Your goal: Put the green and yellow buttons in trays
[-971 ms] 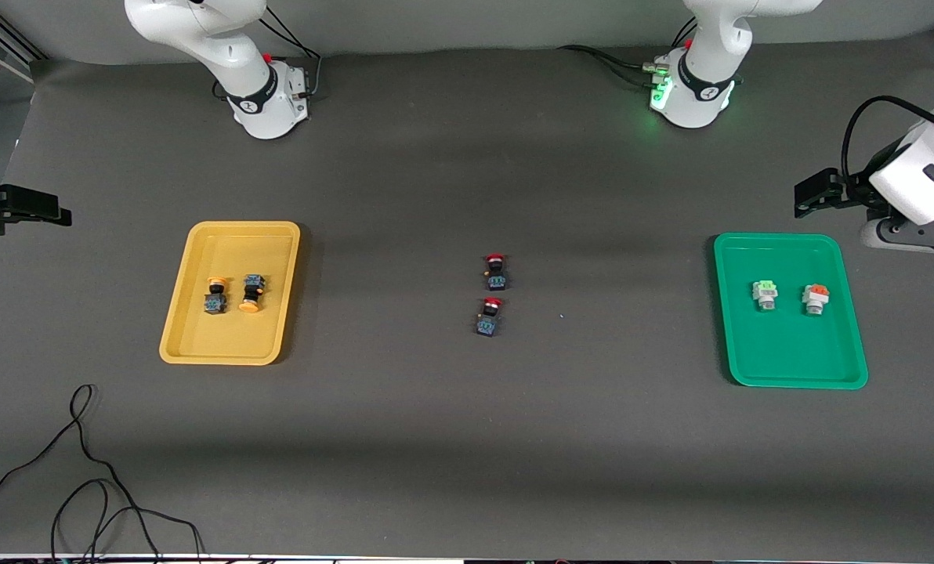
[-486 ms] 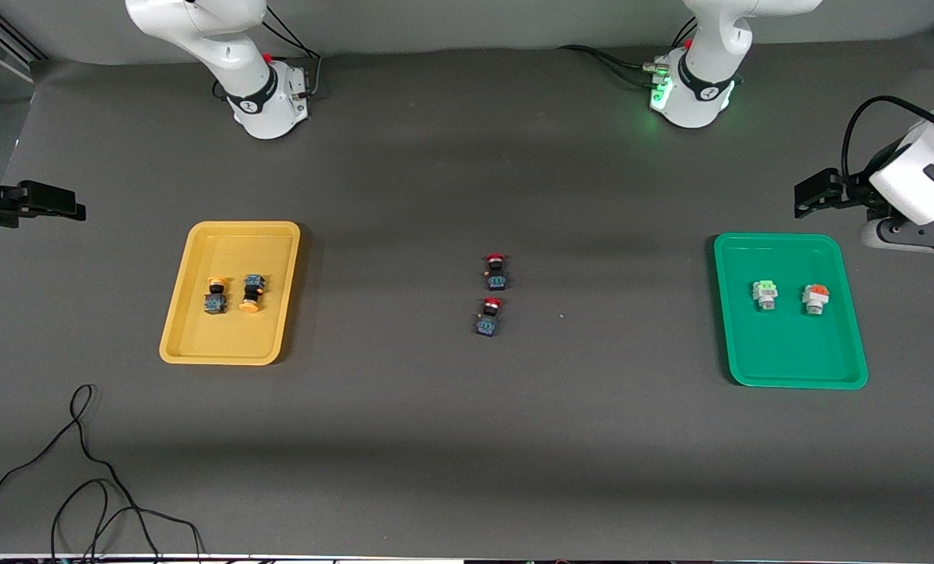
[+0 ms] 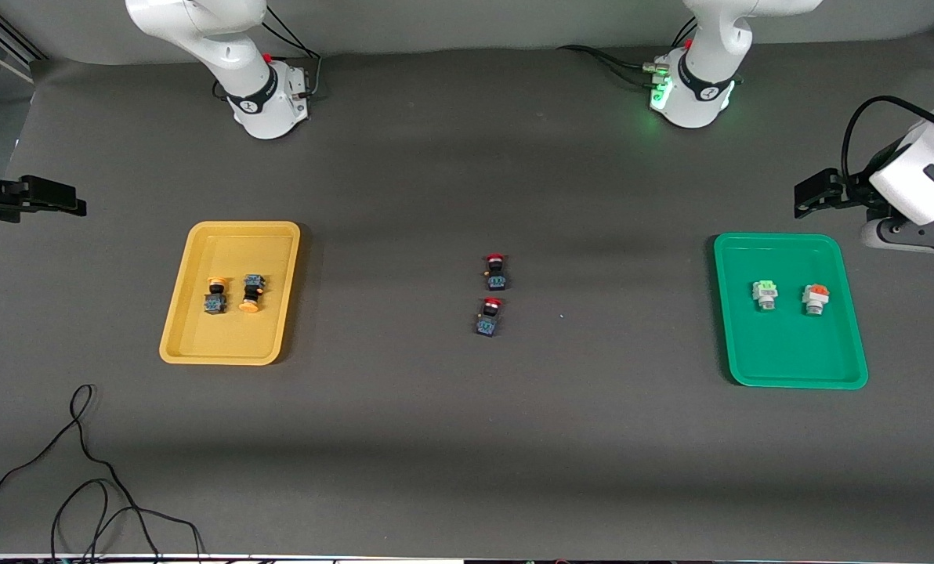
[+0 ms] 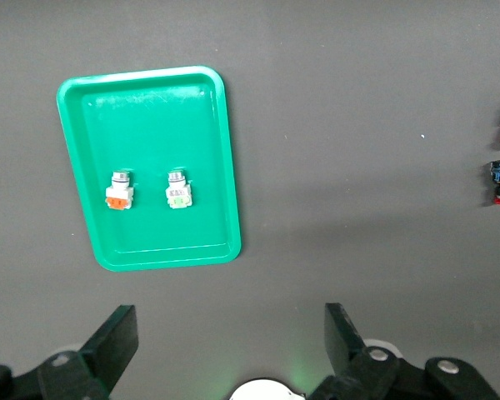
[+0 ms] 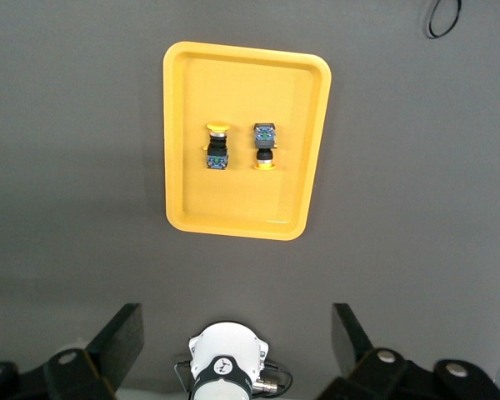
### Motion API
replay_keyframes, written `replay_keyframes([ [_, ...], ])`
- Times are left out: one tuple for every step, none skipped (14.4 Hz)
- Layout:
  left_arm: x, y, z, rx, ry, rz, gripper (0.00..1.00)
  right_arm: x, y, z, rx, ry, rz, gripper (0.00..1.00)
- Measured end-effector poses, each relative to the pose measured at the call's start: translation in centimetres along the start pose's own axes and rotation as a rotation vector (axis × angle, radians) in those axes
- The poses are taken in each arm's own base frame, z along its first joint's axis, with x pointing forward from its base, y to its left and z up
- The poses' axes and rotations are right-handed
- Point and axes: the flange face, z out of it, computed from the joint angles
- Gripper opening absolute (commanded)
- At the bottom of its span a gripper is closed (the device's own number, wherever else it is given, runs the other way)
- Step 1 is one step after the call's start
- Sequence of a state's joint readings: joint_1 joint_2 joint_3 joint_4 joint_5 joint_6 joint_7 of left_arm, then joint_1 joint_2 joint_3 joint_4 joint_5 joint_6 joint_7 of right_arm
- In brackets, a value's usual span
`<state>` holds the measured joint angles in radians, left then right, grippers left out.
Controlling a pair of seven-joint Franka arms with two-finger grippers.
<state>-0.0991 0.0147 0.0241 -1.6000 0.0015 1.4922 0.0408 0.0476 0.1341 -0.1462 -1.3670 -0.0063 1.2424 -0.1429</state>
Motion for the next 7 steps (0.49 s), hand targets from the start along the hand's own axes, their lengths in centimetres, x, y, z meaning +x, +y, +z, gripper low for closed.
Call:
replay_keyframes([
  [0.0,0.0,0.0,0.000,0.000,0.000,1.00,-0.3,0.5,0.0,0.003,0.013,0.008,1.00],
  [0.0,0.0,0.0,-0.001,0.000,0.000,1.00,-0.7,1.0,0.0,0.004,0.040,0.014,1.00],
  [0.0,0.0,0.0,-0.001,0.000,0.000,1.00,-1.1,1.2,-0.2,0.004,0.073,0.017,1.00],
  [0.0,0.0,0.0,-0.002,0.001,-0.001,1.00,-1.7,1.3,-0.4,0.003,0.101,0.017,1.00],
  [0.0,0.0,0.0,-0.002,0.001,-0.001,1.00,-2.3,1.1,-0.7,0.003,0.121,0.014,1.00],
  [0.0,0.0,0.0,-0.002,0.001,-0.001,1.00,-2.9,0.9,-1.2,0.002,0.141,0.008,1.00],
  [0.0,0.0,0.0,-0.002,0.001,-0.001,1.00,-3.4,0.4,-1.8,-0.001,0.158,0.001,1.00],
])
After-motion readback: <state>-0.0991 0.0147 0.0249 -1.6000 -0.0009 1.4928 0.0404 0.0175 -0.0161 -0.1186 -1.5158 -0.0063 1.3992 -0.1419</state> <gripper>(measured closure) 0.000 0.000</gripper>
